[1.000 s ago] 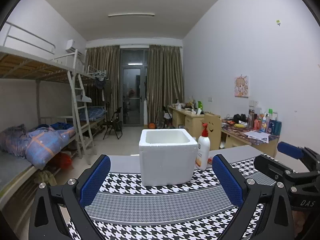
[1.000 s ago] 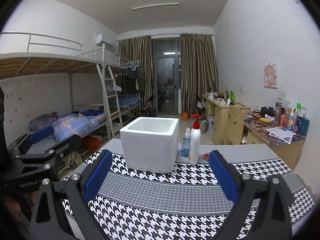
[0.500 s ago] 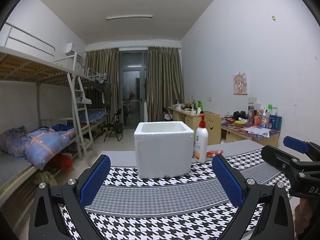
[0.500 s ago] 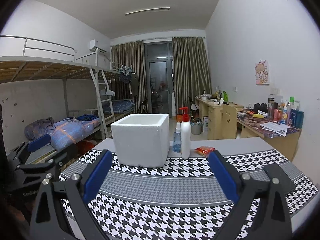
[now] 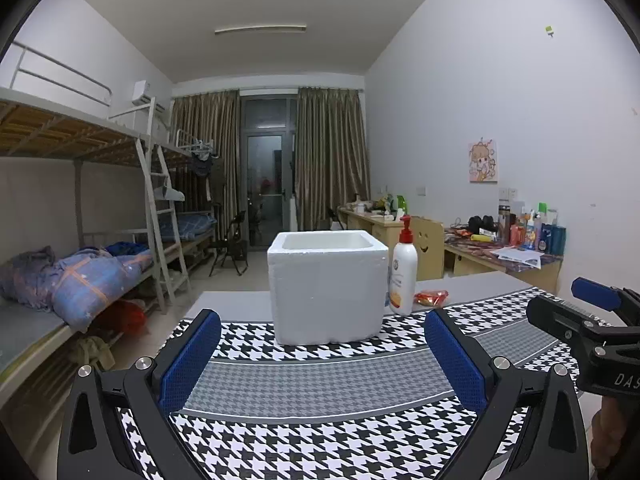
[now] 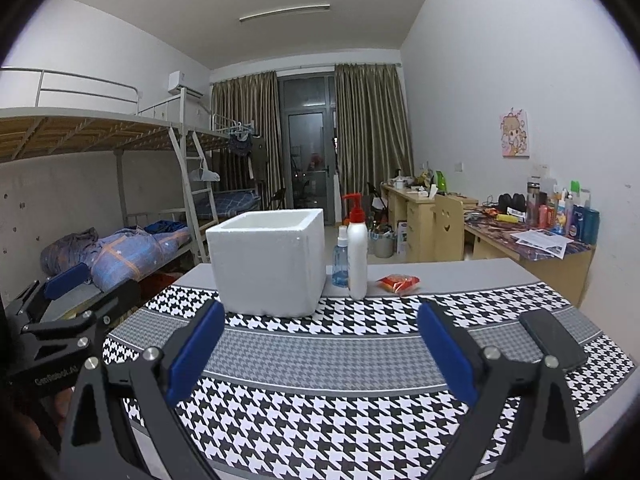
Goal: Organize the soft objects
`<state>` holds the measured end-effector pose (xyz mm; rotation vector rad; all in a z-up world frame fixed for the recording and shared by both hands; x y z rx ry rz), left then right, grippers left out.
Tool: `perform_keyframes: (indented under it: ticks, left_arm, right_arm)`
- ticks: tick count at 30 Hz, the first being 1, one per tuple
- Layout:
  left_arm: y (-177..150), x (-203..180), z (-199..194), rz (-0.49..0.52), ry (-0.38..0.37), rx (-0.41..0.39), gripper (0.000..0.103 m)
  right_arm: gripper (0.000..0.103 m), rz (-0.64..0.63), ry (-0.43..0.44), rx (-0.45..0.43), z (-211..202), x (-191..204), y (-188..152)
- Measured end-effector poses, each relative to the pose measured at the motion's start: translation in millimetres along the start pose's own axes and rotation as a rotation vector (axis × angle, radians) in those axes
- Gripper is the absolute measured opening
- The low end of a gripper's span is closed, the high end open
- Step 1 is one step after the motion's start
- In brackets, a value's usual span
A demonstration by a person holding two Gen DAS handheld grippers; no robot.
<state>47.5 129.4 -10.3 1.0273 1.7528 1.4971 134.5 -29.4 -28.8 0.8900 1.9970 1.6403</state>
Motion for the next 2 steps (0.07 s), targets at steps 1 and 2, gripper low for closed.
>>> perform_keyframes:
  ticks: [1, 2]
  left_arm:
    - [-0.4, 1.5, -0.4, -0.003, -0.002, 0.000, 0.102]
    - [0.0, 1.5, -0.2, -0.006, -0.006, 0.000, 0.102]
  right_arm:
    - [0.099, 0.001, -0.001, 0.002, 1.0, -0.4, -0.8]
    - [0.099, 0.003, 0.002, 0.001, 1.9, -0.2, -0.9]
Point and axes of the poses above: each gripper's, at about its wrist camera, not at the fingertips, and z roughly the way its jaws point, x to its left, y to its top, the point moved 8 cm from there along z, roughly the way its jaws point, and after that the axes turned 8 degrees about y, right-handed, at the moved point
